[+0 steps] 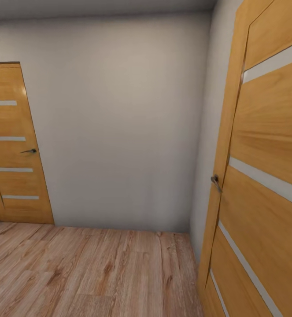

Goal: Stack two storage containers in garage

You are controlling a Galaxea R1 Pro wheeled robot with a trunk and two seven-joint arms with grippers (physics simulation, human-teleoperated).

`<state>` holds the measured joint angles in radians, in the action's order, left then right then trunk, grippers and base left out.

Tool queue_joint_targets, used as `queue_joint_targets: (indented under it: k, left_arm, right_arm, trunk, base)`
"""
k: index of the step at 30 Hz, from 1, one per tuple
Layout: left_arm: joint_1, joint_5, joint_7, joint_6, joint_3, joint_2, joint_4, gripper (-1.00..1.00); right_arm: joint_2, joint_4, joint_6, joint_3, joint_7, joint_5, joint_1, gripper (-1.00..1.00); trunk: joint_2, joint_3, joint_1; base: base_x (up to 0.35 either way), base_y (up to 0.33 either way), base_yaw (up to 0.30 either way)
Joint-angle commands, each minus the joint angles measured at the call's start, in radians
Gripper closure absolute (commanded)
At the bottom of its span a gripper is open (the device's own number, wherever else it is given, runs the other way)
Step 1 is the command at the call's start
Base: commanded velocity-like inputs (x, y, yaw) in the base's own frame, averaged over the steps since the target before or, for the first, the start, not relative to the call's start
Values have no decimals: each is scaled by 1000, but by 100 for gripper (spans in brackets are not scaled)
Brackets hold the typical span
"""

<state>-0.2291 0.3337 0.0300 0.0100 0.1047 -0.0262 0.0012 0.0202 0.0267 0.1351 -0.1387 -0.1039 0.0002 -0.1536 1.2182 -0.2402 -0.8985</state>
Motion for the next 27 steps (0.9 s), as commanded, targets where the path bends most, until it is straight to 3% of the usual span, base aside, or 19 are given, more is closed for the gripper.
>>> queue_joint_targets:
  k: [1,19,27]
  left_arm:
    - [-1,8,2,0,9,0,0,-100]
    - [-1,6,2,-11,8,2,-1,-100]
    - [-1,7,2,-9,7,2,-1,-100]
  right_arm:
    - [0,3,4,-7,-3,0,-1,-100]
    - [-1,2,4,-7,-2,0,-1,-100]
    - [0,3,4,-7,-3,0,-1,-100]
  trunk:
    - [1,-1,0]
    - [1,-1,0]
    - [1,-1,0]
  base:
    - [6,2,0]
    - [2,0,0]
    - [236,0,0]
